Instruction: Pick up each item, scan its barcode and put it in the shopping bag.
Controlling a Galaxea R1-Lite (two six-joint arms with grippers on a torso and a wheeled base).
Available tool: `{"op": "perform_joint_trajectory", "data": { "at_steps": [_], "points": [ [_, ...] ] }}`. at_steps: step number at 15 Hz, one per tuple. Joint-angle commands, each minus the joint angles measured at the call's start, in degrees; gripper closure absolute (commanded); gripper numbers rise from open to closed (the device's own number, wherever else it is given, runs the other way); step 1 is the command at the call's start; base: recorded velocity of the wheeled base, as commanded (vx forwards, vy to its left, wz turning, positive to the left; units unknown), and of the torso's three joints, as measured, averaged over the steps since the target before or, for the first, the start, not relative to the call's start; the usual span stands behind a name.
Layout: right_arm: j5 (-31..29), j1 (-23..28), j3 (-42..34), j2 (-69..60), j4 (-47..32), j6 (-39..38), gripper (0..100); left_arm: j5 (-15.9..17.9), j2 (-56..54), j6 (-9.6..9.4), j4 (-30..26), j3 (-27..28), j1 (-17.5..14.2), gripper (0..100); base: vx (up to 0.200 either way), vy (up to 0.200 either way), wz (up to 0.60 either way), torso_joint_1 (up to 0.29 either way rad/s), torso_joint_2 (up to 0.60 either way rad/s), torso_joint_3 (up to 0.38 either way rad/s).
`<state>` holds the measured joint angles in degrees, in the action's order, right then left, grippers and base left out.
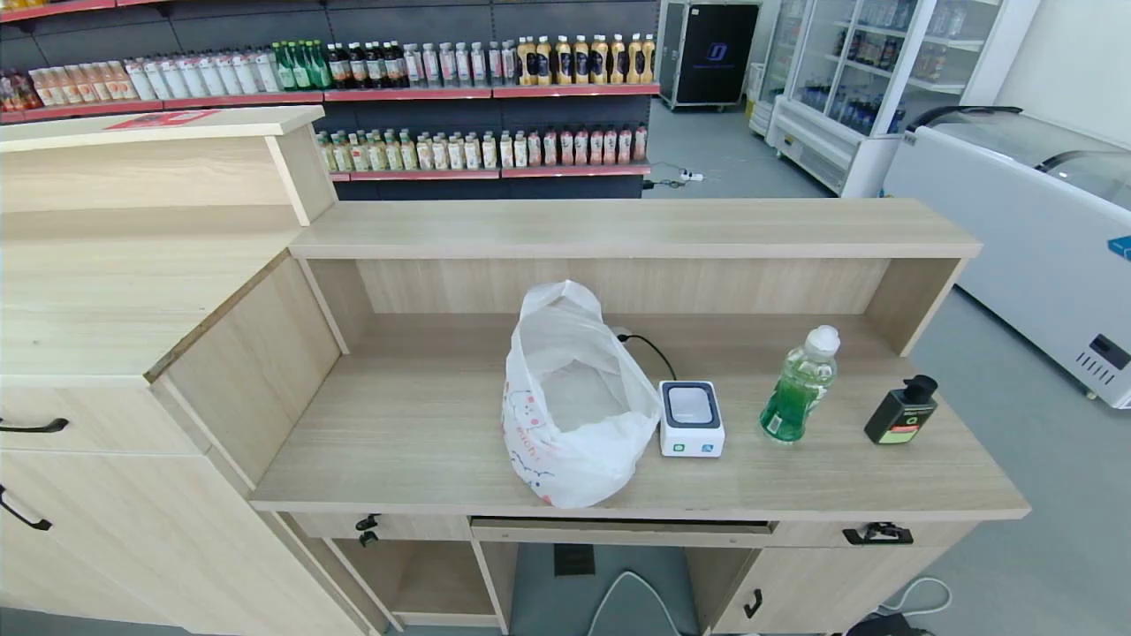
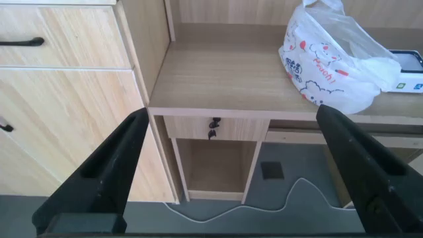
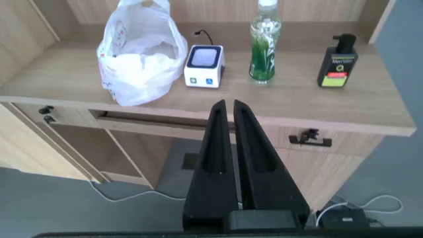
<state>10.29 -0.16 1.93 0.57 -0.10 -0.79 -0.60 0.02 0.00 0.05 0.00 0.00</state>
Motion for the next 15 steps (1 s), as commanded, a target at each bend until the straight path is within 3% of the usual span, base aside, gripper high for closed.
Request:
{"op": "perform_joint_trajectory", "data": {
  "at_steps": [1,2,3,4,7,10,11,14,15],
  "points": [
    [1.4,-0.5,15.7,15.9,-4.1,-0.2,100,0.0,0.0,0.00,0.0,0.0,0.0,0,0.000,0.000,0.00,0.000,0.00,0.000],
    [1.8,-0.5,19.2,20.8,-4.1,-0.2,100,0.0,0.0,0.09,0.0,0.0,0.0,0,0.000,0.000,0.00,0.000,0.00,0.000],
    [-0.3,0.6,23.9,33.8,-1.2,0.8,100,0.0,0.0,0.00,0.0,0.0,0.0,0,0.000,0.000,0.00,0.000,0.00,0.000],
    [-2.6,3.5,24.7,43.1,4.8,2.4,100,0.0,0.0,0.00,0.0,0.0,0.0,0,0.000,0.000,0.00,0.000,0.00,0.000],
    [-2.4,4.8,21.3,62.7,25.7,8.7,100,0.0,0.0,0.00,0.0,0.0,0.0,0,0.000,0.000,0.00,0.000,0.00,0.000],
    [-0.4,6.8,19.9,72.0,34.7,12.4,100,0.0,0.0,0.09,0.0,0.0,0.0,0,0.000,0.000,0.00,0.000,0.00,0.000],
    [2.5,8.1,19.5,74.6,36.5,13.1,0,0.0,0.0,0.09,0.0,0.0,0.0,0,0.000,0.000,0.00,0.000,0.00,0.000],
    [5.1,11.3,18.9,85.4,42.5,14.5,0,0.0,0.0,0.09,0.0,0.0,0.0,0,0.000,0.000,0.00,0.000,0.00,0.000],
    [9.2,13.1,19.2,88.8,44.1,15.2,0,0.0,0.0,0.09,0.0,0.0,0.0,0,0.000,0.000,0.00,0.000,0.00,0.000]
  ]
}}
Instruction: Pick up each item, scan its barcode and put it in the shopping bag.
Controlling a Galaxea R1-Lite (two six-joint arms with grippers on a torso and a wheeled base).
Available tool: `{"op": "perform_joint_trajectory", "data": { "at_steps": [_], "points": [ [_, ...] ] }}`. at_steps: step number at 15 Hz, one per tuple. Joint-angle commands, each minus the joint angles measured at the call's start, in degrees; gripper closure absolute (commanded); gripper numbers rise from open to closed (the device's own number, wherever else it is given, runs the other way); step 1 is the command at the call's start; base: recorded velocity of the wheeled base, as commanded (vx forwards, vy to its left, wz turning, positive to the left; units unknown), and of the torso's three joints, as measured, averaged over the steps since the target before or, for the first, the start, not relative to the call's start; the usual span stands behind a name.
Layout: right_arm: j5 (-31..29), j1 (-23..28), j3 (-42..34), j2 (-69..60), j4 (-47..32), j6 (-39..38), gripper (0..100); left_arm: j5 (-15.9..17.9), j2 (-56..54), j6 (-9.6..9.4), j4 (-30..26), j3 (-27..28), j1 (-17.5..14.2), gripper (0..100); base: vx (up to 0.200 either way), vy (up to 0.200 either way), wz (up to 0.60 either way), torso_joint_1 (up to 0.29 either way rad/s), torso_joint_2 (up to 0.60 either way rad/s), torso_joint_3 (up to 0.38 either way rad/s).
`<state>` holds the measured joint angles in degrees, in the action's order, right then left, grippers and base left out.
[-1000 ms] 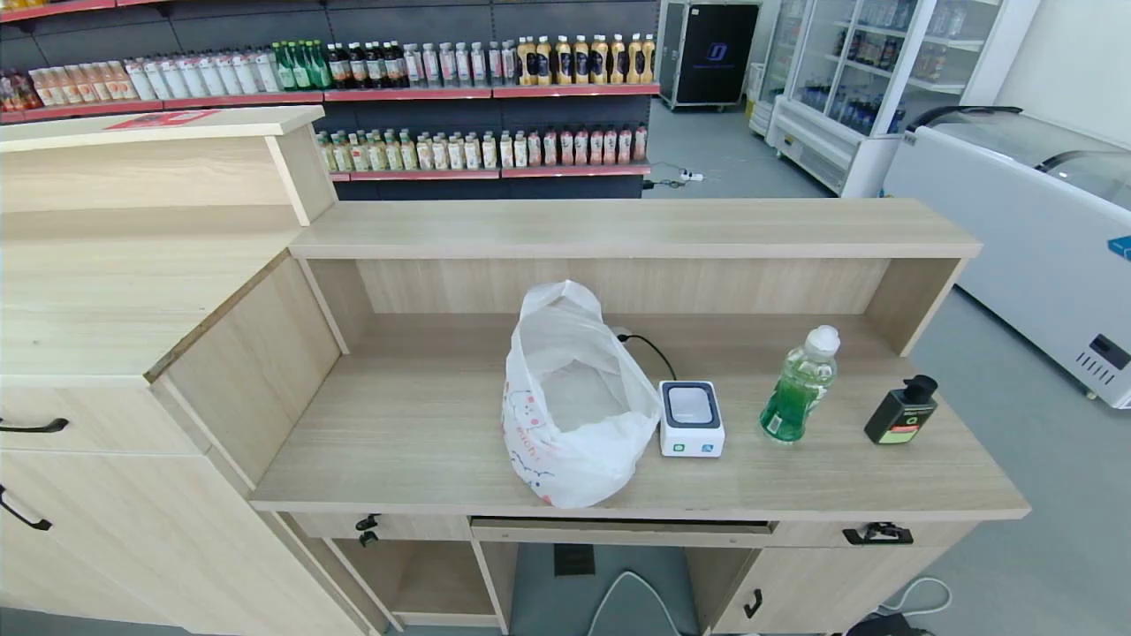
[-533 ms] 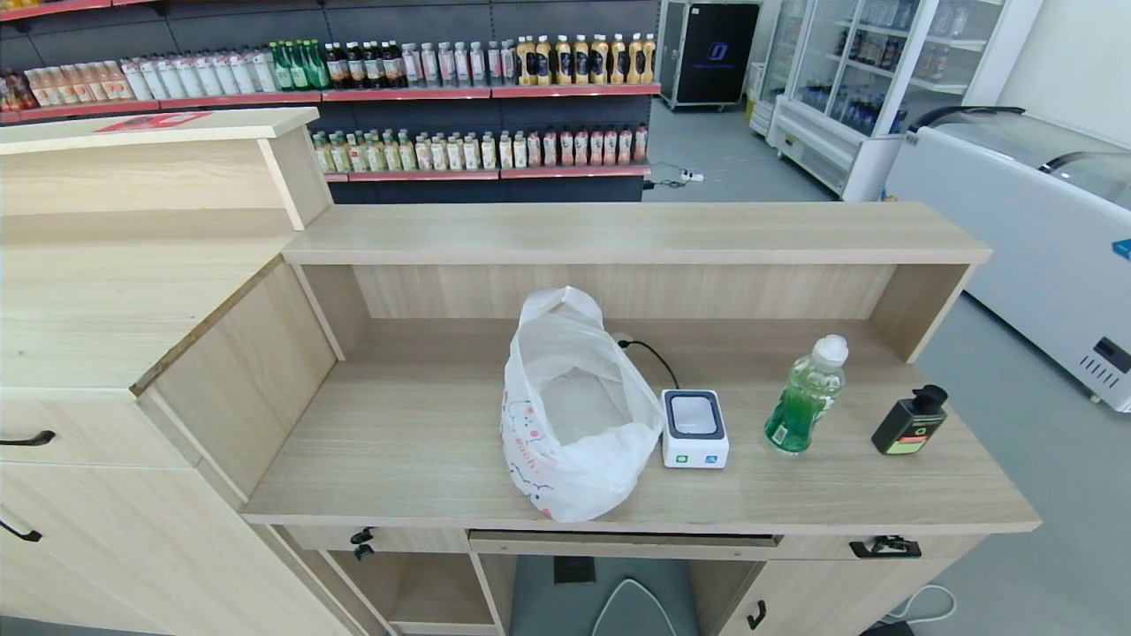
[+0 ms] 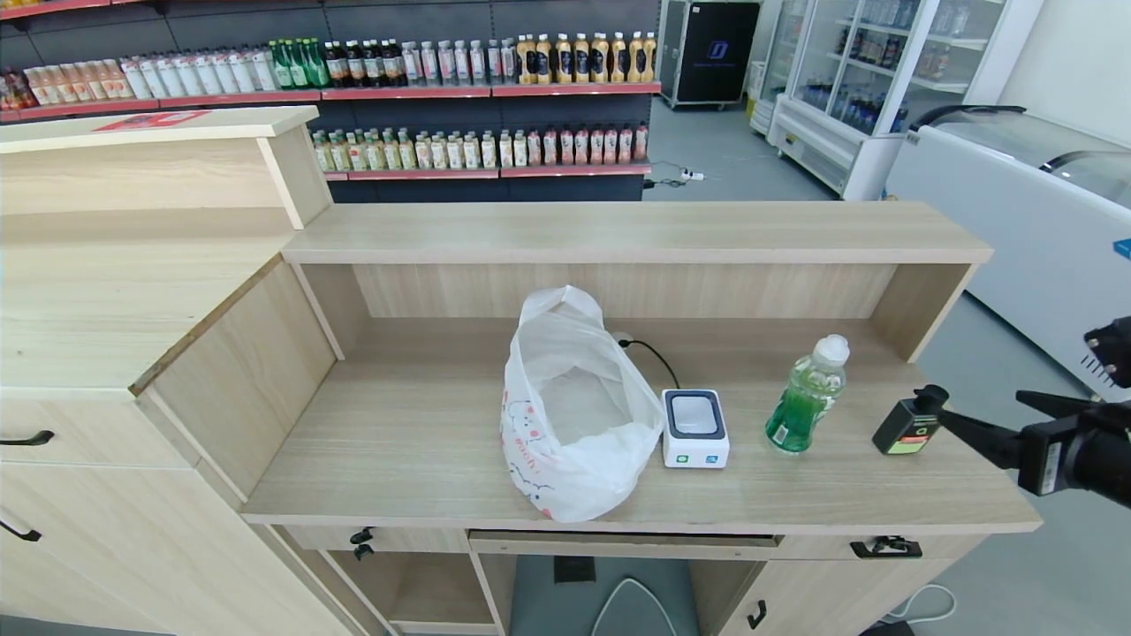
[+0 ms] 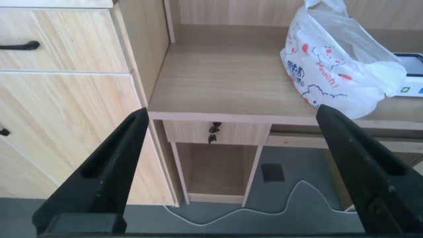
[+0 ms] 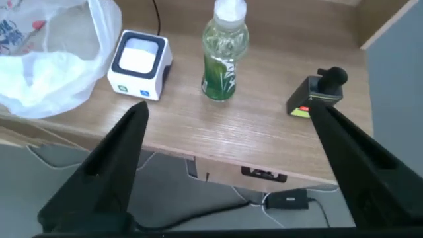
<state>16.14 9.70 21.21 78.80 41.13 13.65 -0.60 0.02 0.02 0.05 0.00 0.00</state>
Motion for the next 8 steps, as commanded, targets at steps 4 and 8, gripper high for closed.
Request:
{"op": "perform_joint_trajectory", "data": {
  "at_steps": [4,8],
  "points": [
    [13.8,12.2,1.7,25.5,9.9,19.5,0,0.0,0.0,-0.02,0.0,0.0,0.0,0,0.000,0.000,0.00,0.000,0.00,0.000],
    [13.8,17.1,3.5,34.8,18.4,19.6,0,0.0,0.0,-0.02,0.0,0.0,0.0,0,0.000,0.000,0.00,0.000,0.00,0.000]
  ]
}}
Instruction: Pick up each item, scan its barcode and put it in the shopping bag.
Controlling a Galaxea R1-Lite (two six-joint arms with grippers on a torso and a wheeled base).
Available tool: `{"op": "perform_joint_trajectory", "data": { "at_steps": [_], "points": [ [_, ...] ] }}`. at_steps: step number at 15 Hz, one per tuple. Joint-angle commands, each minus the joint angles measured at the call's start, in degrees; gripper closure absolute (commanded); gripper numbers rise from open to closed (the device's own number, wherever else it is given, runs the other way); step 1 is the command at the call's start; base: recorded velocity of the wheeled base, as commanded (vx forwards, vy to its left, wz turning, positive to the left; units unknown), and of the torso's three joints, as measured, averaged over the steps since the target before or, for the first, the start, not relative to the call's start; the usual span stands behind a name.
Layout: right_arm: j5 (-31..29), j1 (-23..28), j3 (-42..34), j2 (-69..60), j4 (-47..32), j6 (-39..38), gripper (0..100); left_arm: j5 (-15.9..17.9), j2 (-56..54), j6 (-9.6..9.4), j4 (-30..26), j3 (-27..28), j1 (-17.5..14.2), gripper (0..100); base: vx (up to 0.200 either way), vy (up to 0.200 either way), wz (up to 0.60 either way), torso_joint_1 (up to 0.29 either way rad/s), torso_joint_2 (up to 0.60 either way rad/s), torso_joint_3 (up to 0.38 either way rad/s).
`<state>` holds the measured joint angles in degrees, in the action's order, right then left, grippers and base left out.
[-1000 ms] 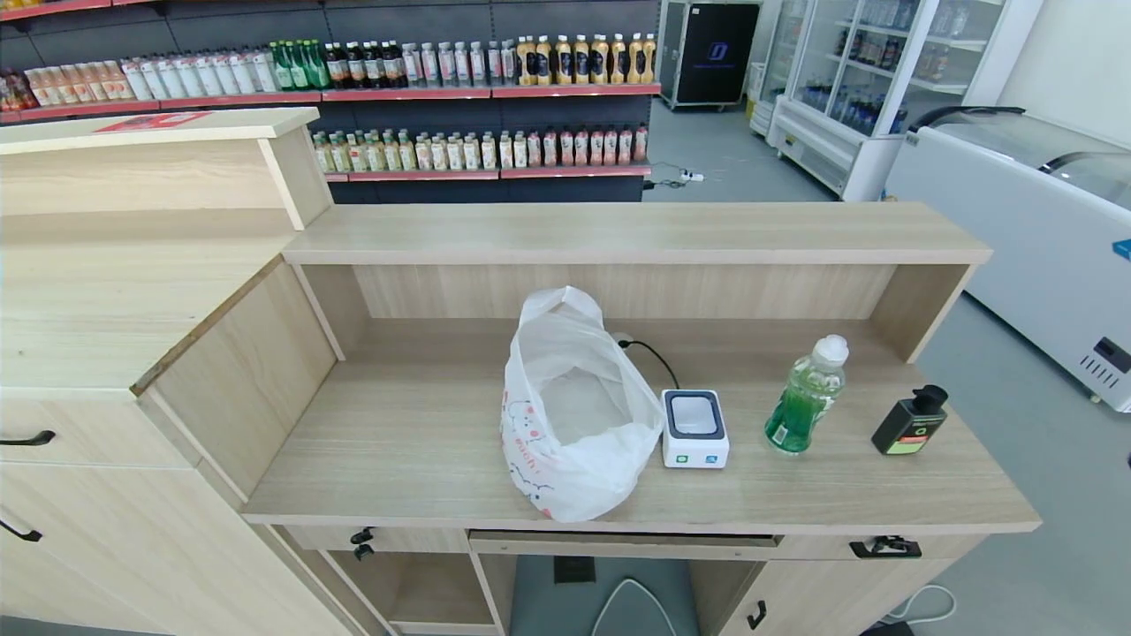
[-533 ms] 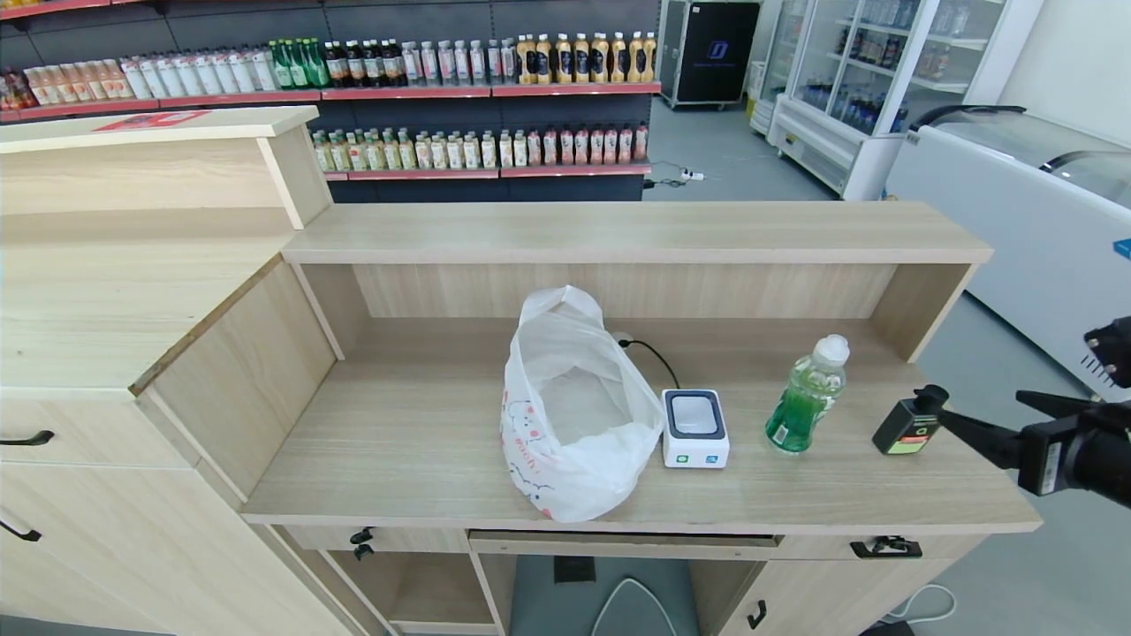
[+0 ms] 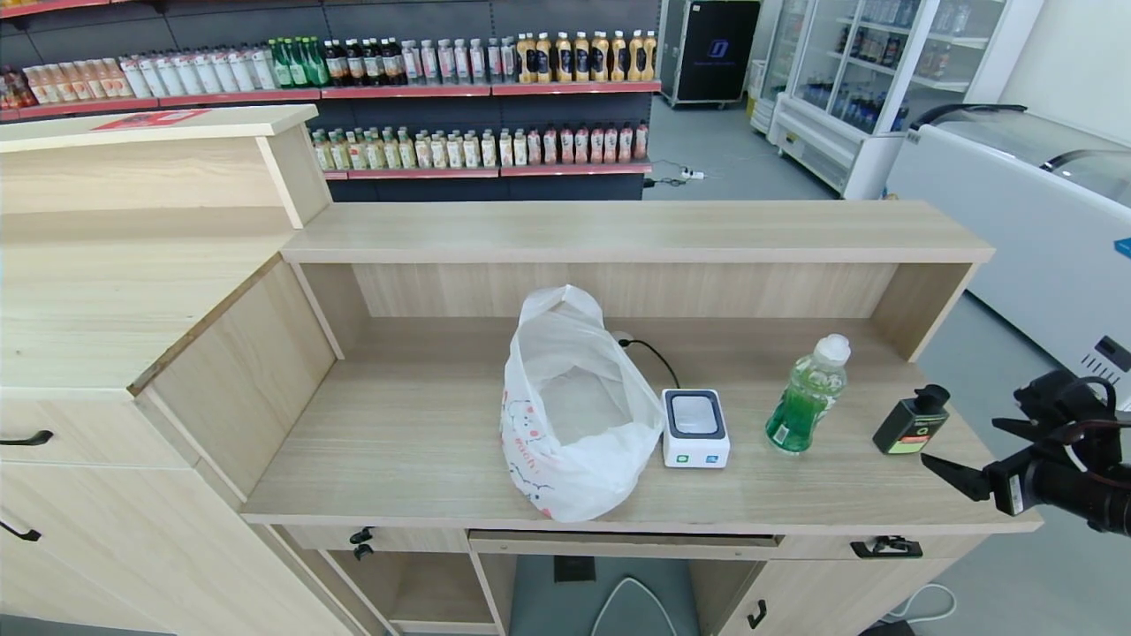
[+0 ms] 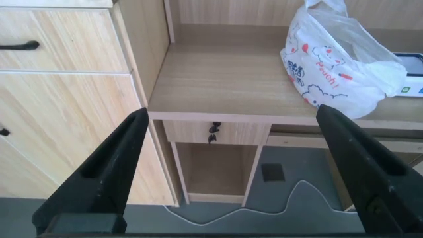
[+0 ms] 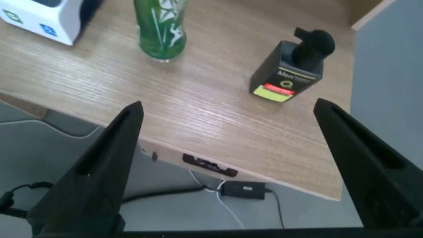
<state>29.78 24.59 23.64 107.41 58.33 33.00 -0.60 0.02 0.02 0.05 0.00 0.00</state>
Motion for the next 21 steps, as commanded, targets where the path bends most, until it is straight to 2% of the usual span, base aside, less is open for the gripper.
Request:
{"op": "perform_joint_trajectory", "data": {
  "at_steps": [1,5,8,12,21],
  "points": [
    [0.2,2.4,1.6,6.8,1.2,0.2,0,0.0,0.0,0.06,0.0,0.0,0.0,0,0.000,0.000,0.00,0.000,0.00,0.000],
    [2.0,1.5,8.6,14.4,6.5,-1.7,0,0.0,0.0,0.06,0.0,0.0,0.0,0,0.000,0.000,0.00,0.000,0.00,0.000],
    [4.6,-1.4,12.9,18.3,6.8,-2.2,0,0.0,0.0,0.06,0.0,0.0,0.0,0,0.000,0.000,0.00,0.000,0.00,0.000],
    [4.6,-5.3,17.9,22.5,7.0,-1.4,0,0.0,0.0,-0.02,0.0,0.0,0.0,0,0.000,0.000,0.00,0.000,0.00,0.000],
    [6.8,-10.4,25.2,30.7,10.9,-1.1,0,0.0,0.0,-0.02,0.0,0.0,0.0,0,0.000,0.000,0.00,0.000,0.00,0.000]
  ]
}}
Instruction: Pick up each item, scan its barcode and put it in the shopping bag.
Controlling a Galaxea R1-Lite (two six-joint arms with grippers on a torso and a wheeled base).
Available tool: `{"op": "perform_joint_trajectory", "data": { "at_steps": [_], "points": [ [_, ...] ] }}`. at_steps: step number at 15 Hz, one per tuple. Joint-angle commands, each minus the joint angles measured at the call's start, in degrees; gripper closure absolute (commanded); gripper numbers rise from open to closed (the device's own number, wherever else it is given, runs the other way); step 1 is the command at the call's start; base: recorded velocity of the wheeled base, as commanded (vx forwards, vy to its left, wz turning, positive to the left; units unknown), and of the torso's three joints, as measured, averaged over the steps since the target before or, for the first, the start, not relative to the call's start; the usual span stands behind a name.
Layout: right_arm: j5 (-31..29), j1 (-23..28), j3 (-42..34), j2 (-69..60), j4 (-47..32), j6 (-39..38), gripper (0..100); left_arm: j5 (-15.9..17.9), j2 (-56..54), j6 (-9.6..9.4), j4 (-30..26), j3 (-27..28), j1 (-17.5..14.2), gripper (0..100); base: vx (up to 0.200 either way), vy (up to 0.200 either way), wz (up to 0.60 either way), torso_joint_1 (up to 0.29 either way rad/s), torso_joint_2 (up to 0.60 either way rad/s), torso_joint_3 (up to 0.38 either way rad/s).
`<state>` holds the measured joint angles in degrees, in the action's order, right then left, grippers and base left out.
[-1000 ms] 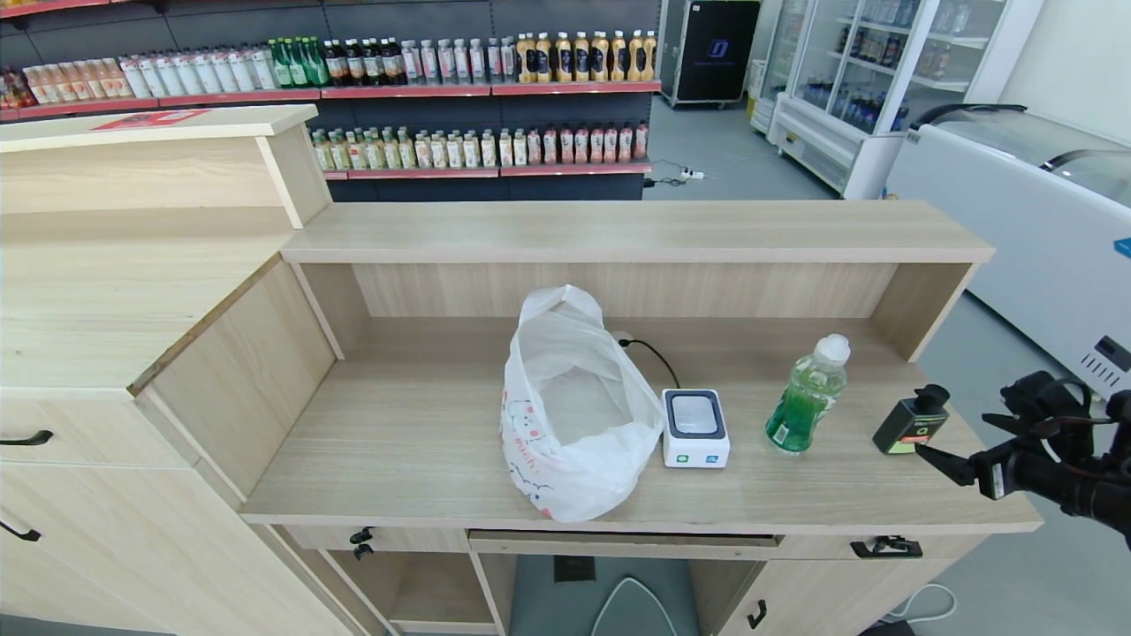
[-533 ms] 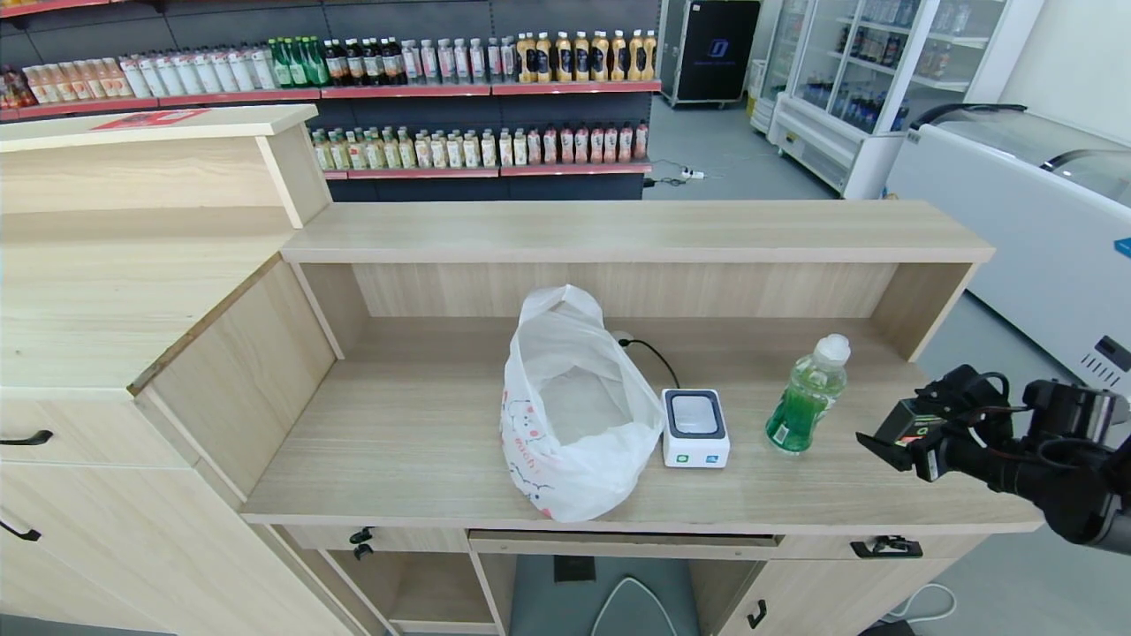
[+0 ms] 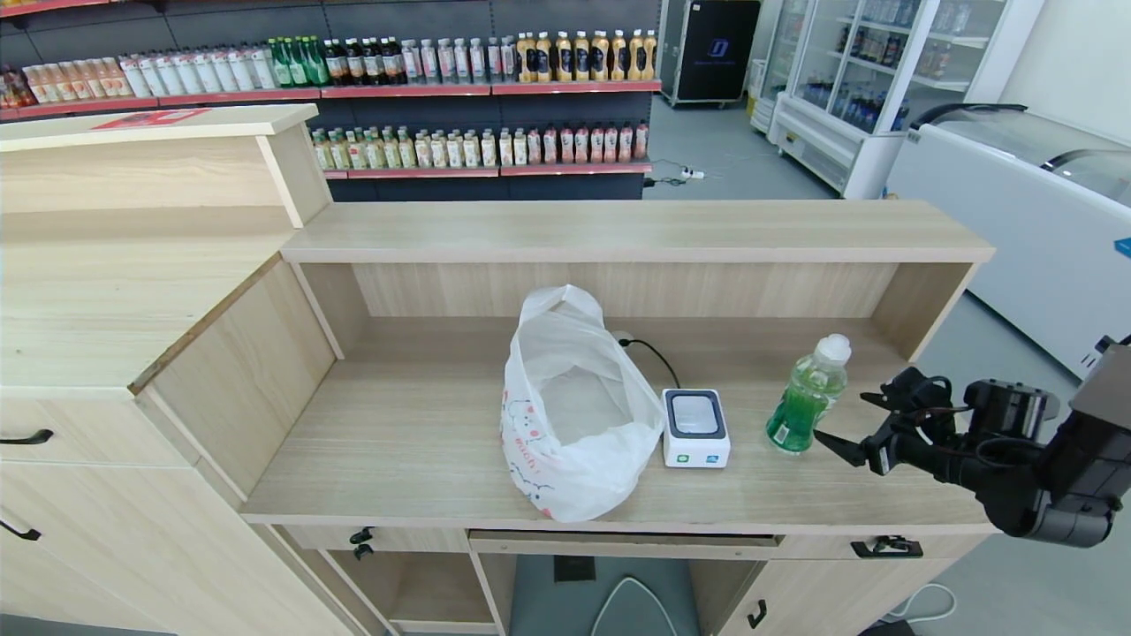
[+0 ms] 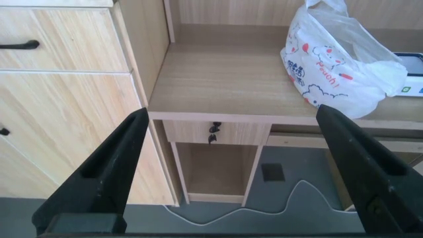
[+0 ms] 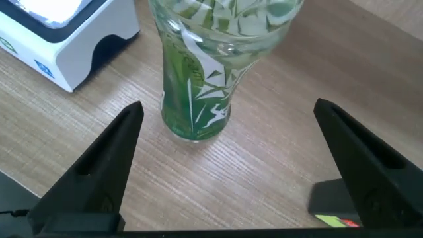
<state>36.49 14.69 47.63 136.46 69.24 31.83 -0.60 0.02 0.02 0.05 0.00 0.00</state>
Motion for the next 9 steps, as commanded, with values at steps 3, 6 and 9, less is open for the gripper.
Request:
{"op": "perform_joint_trajectory", "data": {
  "at_steps": [3,6,9],
  "points": [
    [1.0,-1.5,4.7,3.9,0.5,-0.1,0,0.0,0.0,0.06,0.0,0.0,0.0,0,0.000,0.000,0.00,0.000,0.00,0.000],
    [2.0,-2.6,5.9,4.9,0.5,-0.4,0,0.0,0.0,0.06,0.0,0.0,0.0,0,0.000,0.000,0.00,0.000,0.00,0.000],
    [2.1,-3.7,9.0,6.9,0.4,-0.5,0,0.0,0.0,0.06,0.0,0.0,0.0,0,0.000,0.000,0.00,0.000,0.00,0.000]
  ]
}}
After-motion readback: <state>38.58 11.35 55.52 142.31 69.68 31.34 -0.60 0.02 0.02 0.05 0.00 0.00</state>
